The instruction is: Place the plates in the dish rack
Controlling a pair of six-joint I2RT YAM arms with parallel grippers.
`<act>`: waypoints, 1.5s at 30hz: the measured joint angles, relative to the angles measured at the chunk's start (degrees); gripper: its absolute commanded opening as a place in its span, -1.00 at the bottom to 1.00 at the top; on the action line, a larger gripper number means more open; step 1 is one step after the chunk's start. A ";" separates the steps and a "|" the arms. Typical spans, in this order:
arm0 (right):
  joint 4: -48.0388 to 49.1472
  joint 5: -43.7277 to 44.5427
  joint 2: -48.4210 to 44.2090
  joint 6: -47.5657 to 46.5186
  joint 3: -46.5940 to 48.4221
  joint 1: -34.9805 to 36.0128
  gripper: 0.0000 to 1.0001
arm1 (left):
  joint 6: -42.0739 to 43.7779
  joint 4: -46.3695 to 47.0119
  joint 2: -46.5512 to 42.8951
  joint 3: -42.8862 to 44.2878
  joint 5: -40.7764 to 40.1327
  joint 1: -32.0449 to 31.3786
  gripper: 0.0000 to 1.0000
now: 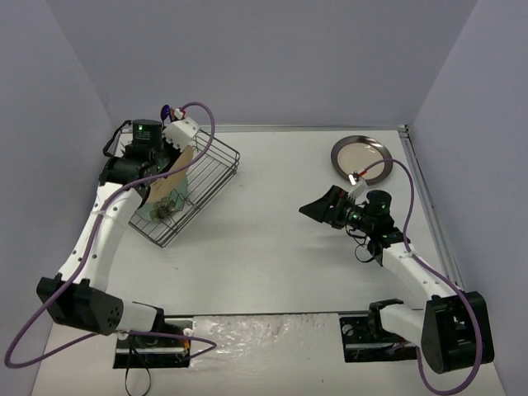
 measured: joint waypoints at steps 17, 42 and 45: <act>0.40 0.03 1.70 -0.10 -0.15 0.00 0.98 | 5.35 -0.16 3.72 -4.16 5.67 4.45 -1.00; -6.46 9.78 2.39 -3.57 2.73 -0.35 0.99 | 1.85 8.91 6.36 -10.74 4.64 5.59 0.71; -8.63 15.74 2.86 -3.79 4.89 -1.30 1.00 | -0.05 9.20 4.99 -10.74 3.83 5.57 0.94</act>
